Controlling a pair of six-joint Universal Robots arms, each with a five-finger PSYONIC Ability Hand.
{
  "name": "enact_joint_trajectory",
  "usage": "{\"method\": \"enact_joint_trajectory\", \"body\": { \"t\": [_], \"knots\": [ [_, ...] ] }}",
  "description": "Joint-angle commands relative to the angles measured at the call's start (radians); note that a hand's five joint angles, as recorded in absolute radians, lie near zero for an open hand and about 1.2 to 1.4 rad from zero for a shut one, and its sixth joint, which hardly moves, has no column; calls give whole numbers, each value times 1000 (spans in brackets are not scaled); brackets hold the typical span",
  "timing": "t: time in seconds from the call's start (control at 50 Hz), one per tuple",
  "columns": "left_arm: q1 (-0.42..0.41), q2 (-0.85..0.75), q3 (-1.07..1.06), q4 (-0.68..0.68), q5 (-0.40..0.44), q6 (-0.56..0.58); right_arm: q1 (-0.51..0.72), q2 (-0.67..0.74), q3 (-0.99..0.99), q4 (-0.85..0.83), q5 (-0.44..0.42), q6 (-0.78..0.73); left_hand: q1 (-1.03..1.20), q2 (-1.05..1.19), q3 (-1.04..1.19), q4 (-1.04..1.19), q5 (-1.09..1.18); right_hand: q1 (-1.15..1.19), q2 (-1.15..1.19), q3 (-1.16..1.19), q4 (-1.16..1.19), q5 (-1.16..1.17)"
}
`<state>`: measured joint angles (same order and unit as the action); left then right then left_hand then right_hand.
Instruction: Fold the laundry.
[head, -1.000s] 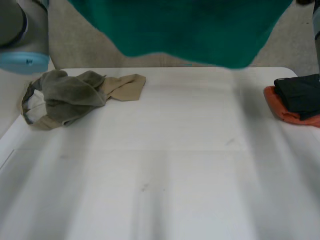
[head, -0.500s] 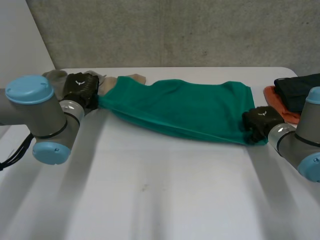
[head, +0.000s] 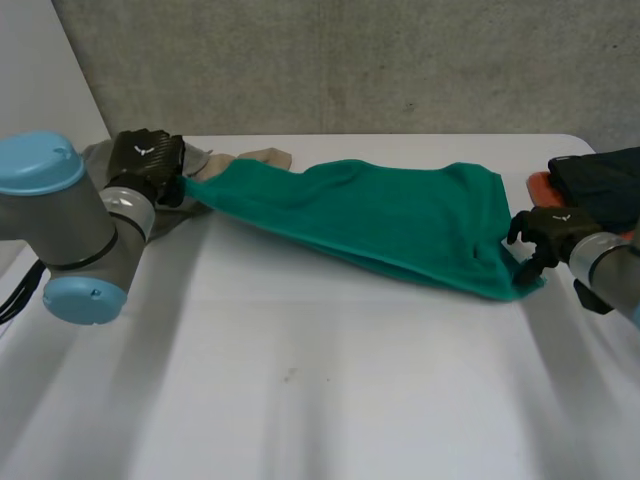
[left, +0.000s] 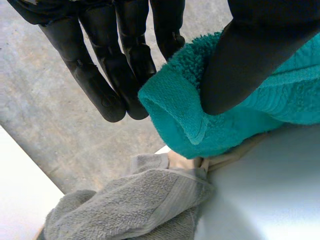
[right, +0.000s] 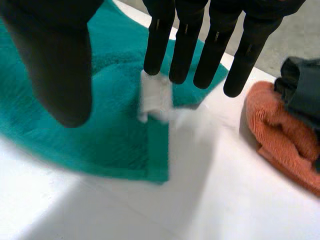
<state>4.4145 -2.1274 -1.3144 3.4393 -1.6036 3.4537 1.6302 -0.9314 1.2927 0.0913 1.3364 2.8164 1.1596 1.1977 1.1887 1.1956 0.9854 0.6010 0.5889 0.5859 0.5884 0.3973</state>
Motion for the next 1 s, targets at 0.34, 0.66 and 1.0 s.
{"method": "enact_joint_trajectory", "body": {
  "t": [0.34, 0.66, 1.0],
  "knots": [
    [-4, 53, -17, -17, 7, -16, -104, -53, 83, 190, -206, -328, 237, 199, 208, 201, 236, 58, 70, 73, 71, 87],
    [-7, 63, -25, -22, 16, -16, -69, -66, 301, -119, -214, -322, 237, 199, 208, 201, 236, 93, 105, 108, 106, 122],
    [-21, 64, -37, -20, 14, -16, -33, -52, 335, -358, -166, -268, 237, 199, 208, 201, 236, 322, 334, 337, 335, 351]
  ]
}}
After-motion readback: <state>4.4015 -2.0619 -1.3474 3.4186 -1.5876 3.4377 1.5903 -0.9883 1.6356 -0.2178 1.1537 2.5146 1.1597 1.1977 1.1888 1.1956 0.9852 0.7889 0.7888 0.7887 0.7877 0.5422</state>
